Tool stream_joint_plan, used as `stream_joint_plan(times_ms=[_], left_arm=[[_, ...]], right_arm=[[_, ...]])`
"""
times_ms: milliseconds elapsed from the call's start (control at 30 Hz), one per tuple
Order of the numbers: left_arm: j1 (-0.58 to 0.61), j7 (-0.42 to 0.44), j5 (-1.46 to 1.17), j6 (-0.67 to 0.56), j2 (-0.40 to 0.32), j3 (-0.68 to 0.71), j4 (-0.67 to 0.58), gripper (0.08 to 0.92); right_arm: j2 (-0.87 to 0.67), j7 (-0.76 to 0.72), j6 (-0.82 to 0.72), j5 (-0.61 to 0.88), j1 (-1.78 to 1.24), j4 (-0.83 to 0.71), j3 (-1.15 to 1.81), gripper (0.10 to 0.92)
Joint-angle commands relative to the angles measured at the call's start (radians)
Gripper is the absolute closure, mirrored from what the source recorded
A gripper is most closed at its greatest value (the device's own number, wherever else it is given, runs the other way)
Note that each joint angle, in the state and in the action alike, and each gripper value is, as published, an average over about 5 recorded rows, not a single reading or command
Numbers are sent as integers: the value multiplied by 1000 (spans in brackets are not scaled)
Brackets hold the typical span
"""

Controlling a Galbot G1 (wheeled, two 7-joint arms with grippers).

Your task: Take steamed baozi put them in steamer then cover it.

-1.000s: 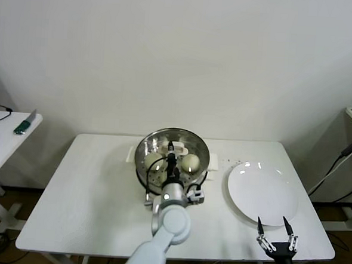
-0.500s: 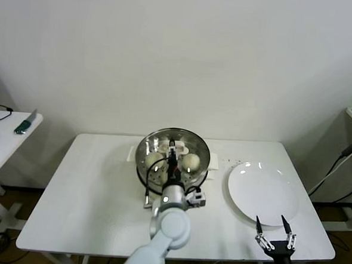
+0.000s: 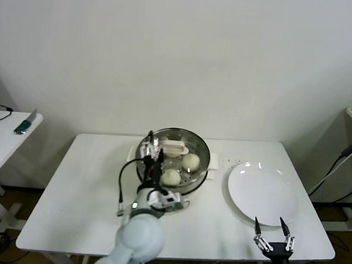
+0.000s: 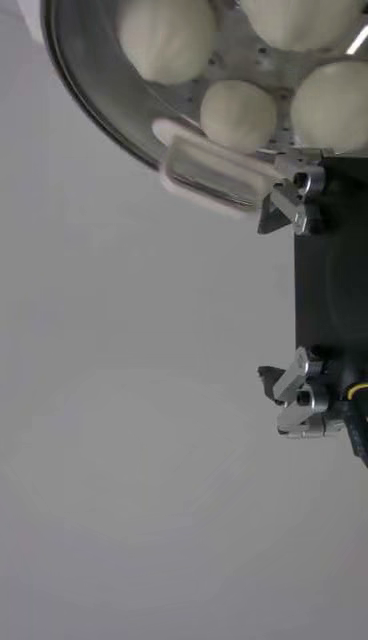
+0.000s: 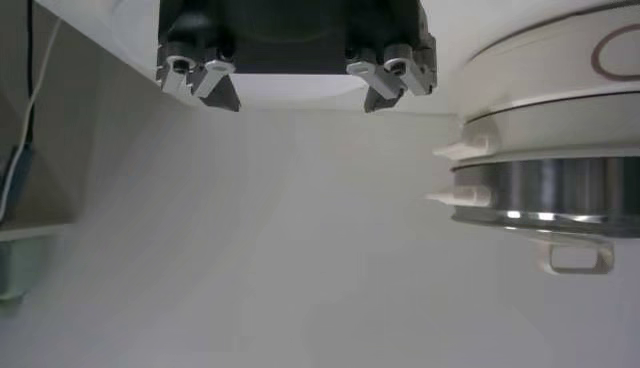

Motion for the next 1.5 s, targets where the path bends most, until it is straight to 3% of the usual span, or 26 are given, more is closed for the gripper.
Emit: stream_joint_plan(times_ms=[33, 133, 367, 533, 767, 1067, 1500], left_arm=[[201, -249, -800, -193, 164, -359, -207, 177], [281, -259, -1035, -281, 144, -500, -206, 177], [442, -181, -1395, -546, 125, -728, -132, 177], [539, -165, -1555, -738, 146, -733, -38, 177], [565, -133, -1581, -892, 143, -666, 94, 177], [545, -121, -1516, -965, 119, -621, 234, 177], [538, -115, -1512, -962, 89, -618, 260, 177]], right_arm=[[-13, 49, -50, 21, -17, 28, -8, 203], [-17, 57, -51, 14, -20, 28, -5, 203], [-11, 65, -61, 5, -13, 22, -4, 203], [-11, 66, -49, 5, -2, 10, -4, 203], [-23, 64, -36, 8, 4, -4, -8, 203], [-53, 63, -25, 39, 4, -18, -21, 203], [-55, 63, -25, 40, 20, -23, -28, 203]])
